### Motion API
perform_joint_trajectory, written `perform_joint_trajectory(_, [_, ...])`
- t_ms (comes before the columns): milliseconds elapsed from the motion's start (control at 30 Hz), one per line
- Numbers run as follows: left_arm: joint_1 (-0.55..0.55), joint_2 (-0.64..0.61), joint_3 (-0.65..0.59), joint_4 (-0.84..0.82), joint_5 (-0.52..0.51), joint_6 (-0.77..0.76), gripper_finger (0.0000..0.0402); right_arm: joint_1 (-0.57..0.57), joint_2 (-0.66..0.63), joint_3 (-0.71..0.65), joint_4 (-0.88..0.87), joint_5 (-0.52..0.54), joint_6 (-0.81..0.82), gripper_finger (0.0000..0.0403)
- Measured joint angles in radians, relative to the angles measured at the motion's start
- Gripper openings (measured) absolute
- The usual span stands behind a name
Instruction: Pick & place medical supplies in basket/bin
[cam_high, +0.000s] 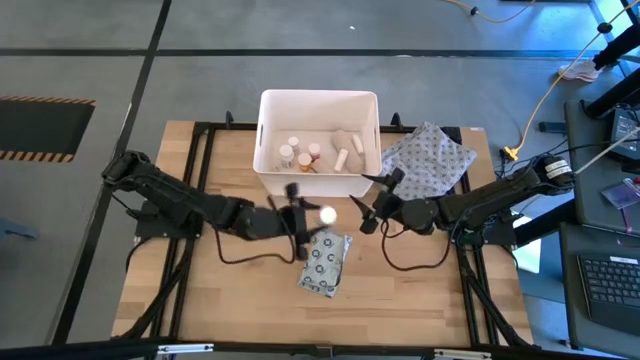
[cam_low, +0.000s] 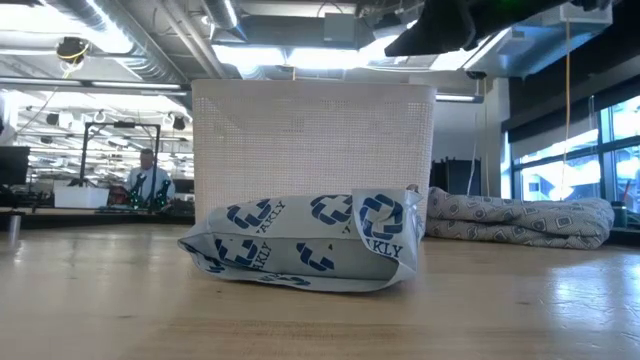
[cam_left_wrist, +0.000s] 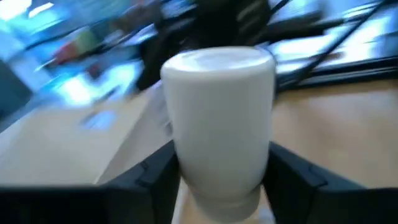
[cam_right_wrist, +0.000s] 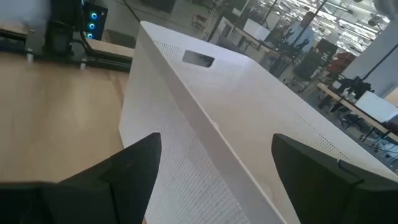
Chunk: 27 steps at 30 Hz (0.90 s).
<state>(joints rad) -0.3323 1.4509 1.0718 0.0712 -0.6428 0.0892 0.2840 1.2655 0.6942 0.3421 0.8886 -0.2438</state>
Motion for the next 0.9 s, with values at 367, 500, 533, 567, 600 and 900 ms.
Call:
perform_joint_trajectory(367, [0.175, 0.0, 0.0, 0.435, 0.917, 0.33, 0.0185, 0.0, 0.0, 0.0, 0.004, -0.09, 0.108, 0.0307])
perform_joint_trajectory(500, [0.23, 0.0, -0.001, 0.43, 1.152, 0.41, 0.0187, 0.001, 0.0, 0.0, 0.047, -0.289, 0.286, 0.0307])
perform_joint_trajectory(533, [0.242, 0.0, -0.002, 0.43, 1.201, 0.43, 0.0187, 0.001, 0.0, 0.0, 0.067, -0.339, 0.319, 0.0307])
perform_joint_trajectory(567, [0.253, 0.002, -0.003, 0.431, 1.237, 0.451, 0.0187, 0.001, 0.0, 0.0, 0.088, -0.393, 0.343, 0.0307])
perform_joint_trajectory(600, [0.262, 0.006, -0.006, 0.432, 1.264, 0.473, 0.0186, 0.001, 0.0, 0.0, 0.111, -0.446, 0.352, 0.0307])
perform_joint_trajectory(900, [0.327, 0.041, -0.031, 0.426, 1.459, 0.588, 0.0188, 0.001, -0.001, 0.0, 0.366, -0.813, 0.285, 0.0307])
